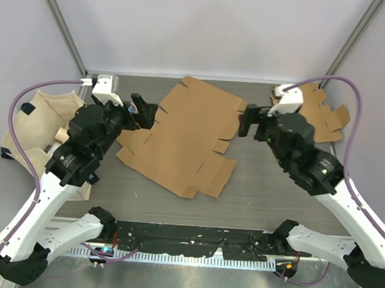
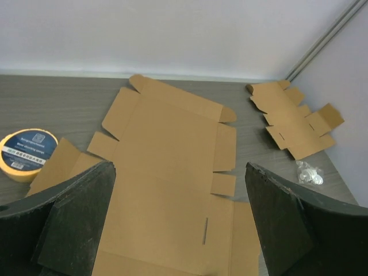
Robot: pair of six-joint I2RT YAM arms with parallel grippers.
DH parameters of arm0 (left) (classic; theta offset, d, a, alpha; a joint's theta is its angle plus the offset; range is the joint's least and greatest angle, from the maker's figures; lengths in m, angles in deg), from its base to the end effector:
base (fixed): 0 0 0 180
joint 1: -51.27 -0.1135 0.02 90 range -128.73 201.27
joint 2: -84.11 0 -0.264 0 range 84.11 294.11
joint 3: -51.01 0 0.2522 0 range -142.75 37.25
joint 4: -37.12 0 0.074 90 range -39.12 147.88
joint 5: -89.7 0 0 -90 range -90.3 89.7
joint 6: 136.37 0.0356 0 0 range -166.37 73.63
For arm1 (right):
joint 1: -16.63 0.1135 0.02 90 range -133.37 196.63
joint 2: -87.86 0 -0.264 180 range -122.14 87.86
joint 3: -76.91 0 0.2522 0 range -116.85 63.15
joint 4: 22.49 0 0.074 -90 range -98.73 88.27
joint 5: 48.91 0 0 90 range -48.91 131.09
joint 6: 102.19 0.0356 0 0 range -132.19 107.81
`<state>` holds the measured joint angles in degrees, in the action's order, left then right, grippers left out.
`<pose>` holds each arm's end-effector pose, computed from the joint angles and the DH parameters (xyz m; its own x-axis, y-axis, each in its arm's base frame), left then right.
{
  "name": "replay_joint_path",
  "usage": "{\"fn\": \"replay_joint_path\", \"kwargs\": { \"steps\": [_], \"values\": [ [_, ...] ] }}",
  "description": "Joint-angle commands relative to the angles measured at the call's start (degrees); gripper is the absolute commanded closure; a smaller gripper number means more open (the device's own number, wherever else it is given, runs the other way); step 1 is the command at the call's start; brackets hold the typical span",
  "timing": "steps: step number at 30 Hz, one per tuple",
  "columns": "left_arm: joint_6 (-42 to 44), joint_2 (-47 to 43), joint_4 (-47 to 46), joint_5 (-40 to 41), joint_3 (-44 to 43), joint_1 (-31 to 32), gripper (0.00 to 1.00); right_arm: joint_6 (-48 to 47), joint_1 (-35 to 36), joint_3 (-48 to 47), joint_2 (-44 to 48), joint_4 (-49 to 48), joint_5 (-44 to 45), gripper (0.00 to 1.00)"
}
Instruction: Fold the paper box
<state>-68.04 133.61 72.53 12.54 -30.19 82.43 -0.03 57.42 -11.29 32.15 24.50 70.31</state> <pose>0.1509 -0.0820 0.4397 -0.1677 -0.3193 -0.9327 0.2720 0.8944 -0.3551 0.1520 0.1082 0.4408 -0.2300 0.0443 -0.9722 -0.1676 0.9822 0.0844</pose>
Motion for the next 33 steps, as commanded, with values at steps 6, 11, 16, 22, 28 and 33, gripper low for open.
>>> {"fn": "replay_joint_path", "kwargs": {
  "steps": [6, 11, 16, 22, 28, 33],
  "values": [
    [-4.17, 1.04, 5.5, -2.9, 0.38, -0.22, 0.0, 3.04, 4.58, 1.12, -16.89, -4.92, -17.07, 0.0],
    [-4.69, 1.48, 7.18, -8.0, 2.39, -0.22, 0.0, 14.69, -18.0, 18.13, -13.4, -18.88, -53.83, 0.01],
    [-9.69, 1.31, 4.64, -15.36, 7.66, -0.22, 0.02, 25.34, -33.74, 30.82, -14.34, -31.95, -70.34, 0.04],
    [-24.6, 1.04, -5.9, -16.64, 23.72, 3.01, 0.06, 31.51, -34.21, 42.25, -17.68, -42.44, -70.08, 0.06],
    [-42.69, -0.01, -8.39, 4.78, 33.32, 18.98, 0.05, 37.93, -32.63, 52.01, -19.79, -53.62, -67.55, 0.19],
    [-62.85, -0.45, -4.33, 28.59, 38.69, 33.76, 0.0, 44.25, -28.5, 55.71, -26.29, -68.25, -65.25, 0.31]
  ]
}}
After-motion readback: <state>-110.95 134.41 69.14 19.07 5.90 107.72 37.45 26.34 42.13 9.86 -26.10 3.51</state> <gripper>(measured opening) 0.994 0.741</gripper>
